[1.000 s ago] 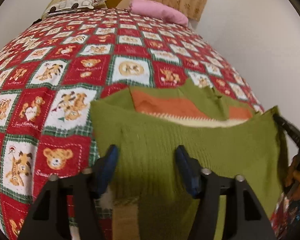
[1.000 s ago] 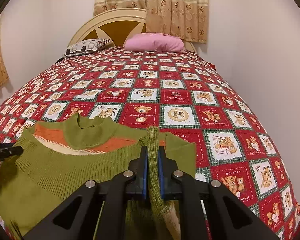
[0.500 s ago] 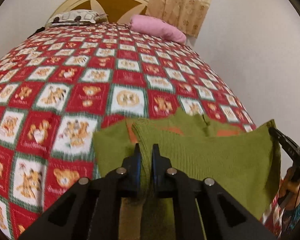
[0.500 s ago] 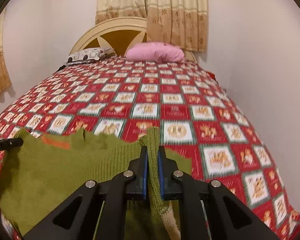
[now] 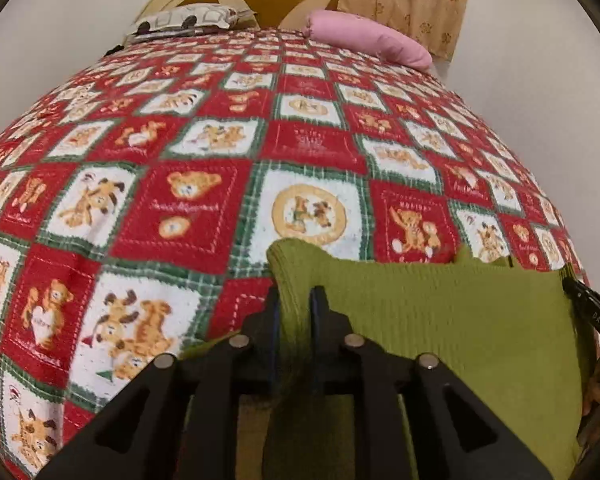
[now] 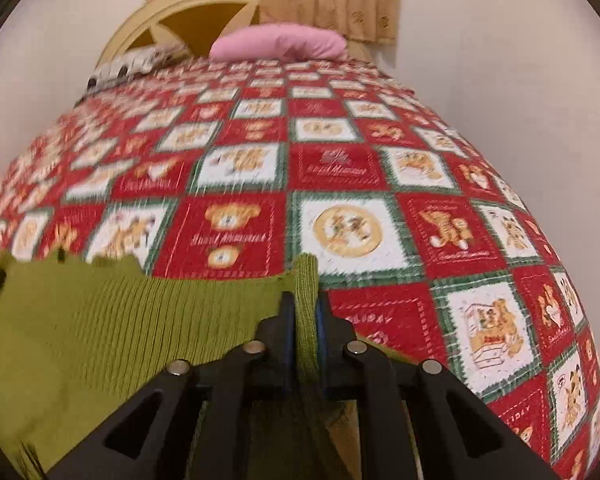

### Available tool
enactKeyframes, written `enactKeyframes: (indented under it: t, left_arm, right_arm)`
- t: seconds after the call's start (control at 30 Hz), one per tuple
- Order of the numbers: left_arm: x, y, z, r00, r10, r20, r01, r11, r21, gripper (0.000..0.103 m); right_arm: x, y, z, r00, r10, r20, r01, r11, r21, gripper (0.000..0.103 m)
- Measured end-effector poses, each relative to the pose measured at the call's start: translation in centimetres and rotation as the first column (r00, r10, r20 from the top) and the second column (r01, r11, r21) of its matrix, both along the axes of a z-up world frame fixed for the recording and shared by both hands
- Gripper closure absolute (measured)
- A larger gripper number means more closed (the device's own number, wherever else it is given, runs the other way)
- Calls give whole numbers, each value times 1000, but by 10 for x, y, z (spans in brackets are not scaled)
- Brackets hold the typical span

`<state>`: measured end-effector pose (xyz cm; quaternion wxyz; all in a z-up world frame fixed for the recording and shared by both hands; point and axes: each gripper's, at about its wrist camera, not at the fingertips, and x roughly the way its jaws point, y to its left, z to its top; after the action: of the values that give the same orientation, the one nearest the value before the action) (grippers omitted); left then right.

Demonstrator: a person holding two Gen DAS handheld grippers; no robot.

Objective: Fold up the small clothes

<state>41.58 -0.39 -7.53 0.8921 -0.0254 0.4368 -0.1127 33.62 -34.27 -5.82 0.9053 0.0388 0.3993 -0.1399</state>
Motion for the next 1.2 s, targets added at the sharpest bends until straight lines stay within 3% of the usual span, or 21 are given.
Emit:
enactKeyframes:
  t: [0.17, 0.27, 0.33, 0.37, 0.43, 0.53, 0.67, 0.83, 0.93, 1.1, 1.2]
  left_arm:
    - [3, 0, -5, 999, 42, -24, -41, 998, 42, 55]
    - [3, 16, 2, 997, 30, -68, -32, 999, -29, 51]
    - [-16, 35, 23, 999, 34, -11, -35, 998, -48, 53]
    - [-28, 40, 30, 999, 38, 22, -37, 999, -37, 52]
    - [-57, 55, 42, 998, 33, 63, -32, 999, -16, 49]
    - [-108, 74, 44, 998, 3, 61, 1, 998, -66, 46]
    - [-170, 78, 36, 997, 1, 74, 6, 996, -87, 35]
    - [-189, 64, 16, 1000, -11, 27, 14, 993, -113, 30]
    - [-188, 59, -2, 1000, 24, 0, -24, 996, -90, 30]
    - [-196, 56, -5, 1000, 22, 19, -21, 998, -55, 27]
    - [-199, 54, -5, 999, 24, 26, -23, 999, -29, 27]
  right_arm:
    - [-1, -8, -1, 1000, -1, -17, 2, 998, 58, 86]
    - [-32, -17, 26, 996, -49, 81, 40, 993, 109, 85]
    - [-79, -27, 53, 979, -96, 178, 72, 988, 137, 75]
    - [-100, -31, 61, 976, -113, 187, 88, 987, 135, 69]
    - [-133, -35, 67, 976, -116, 185, 92, 987, 132, 69]
    - [-189, -36, 59, 983, -100, 152, 73, 982, 175, 69]
    - [-241, -20, 42, 983, -115, 146, 77, 966, 248, 69]
    - [-250, -2, 14, 993, -90, 82, 62, 953, 296, 69]
    - [-240, 15, -3, 997, -70, 38, 61, 975, 214, 70]
    - [-237, 18, -9, 997, -71, 10, 68, 980, 184, 76]
    - [-240, 28, -6, 998, -41, -48, 45, 997, 70, 77]
